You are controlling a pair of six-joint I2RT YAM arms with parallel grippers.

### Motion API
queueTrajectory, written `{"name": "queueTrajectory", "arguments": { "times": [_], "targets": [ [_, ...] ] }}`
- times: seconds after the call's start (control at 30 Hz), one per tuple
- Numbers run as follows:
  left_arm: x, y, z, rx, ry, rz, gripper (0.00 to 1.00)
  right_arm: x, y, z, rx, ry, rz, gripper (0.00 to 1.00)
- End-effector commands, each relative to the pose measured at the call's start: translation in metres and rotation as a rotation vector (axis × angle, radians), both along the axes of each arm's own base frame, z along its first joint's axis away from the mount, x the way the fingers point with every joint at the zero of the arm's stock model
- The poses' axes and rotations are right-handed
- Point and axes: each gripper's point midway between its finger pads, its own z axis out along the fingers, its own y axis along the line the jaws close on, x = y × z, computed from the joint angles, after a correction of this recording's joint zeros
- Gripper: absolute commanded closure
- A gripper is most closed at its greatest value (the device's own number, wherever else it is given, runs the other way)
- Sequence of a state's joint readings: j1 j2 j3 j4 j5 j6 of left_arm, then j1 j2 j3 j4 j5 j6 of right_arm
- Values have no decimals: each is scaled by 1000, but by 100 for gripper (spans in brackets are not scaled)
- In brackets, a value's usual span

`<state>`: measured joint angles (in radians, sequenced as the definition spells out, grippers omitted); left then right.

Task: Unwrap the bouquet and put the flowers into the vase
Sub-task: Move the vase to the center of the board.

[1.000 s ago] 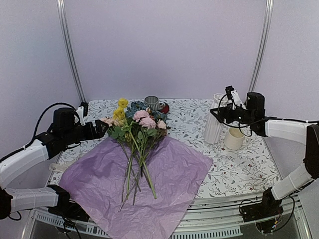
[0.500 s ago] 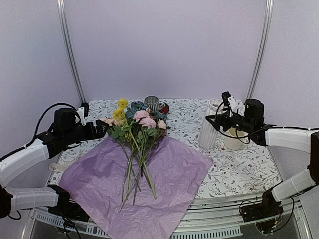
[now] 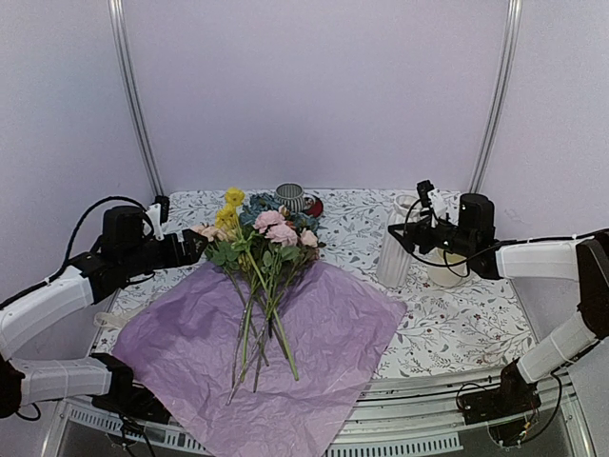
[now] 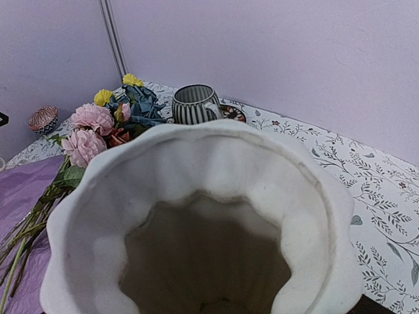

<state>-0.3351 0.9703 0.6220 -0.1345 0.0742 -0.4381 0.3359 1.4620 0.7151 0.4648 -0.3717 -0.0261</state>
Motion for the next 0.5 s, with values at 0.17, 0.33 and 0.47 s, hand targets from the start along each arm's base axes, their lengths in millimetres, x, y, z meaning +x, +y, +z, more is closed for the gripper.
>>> {"name": "queueTrajectory", "arguments": {
  "times": [0.17, 0.33, 0.47],
  "targets": [
    [1, 5, 0, 8, -13, 8, 2, 7, 5, 49, 41, -163, 3, 1],
    [2, 5, 1, 8, -12, 8, 2, 7, 5, 51, 25, -162, 7, 1],
    [2, 4, 0, 8, -12, 6, 2, 5, 3, 55, 24, -168, 0, 1]
  ]
}}
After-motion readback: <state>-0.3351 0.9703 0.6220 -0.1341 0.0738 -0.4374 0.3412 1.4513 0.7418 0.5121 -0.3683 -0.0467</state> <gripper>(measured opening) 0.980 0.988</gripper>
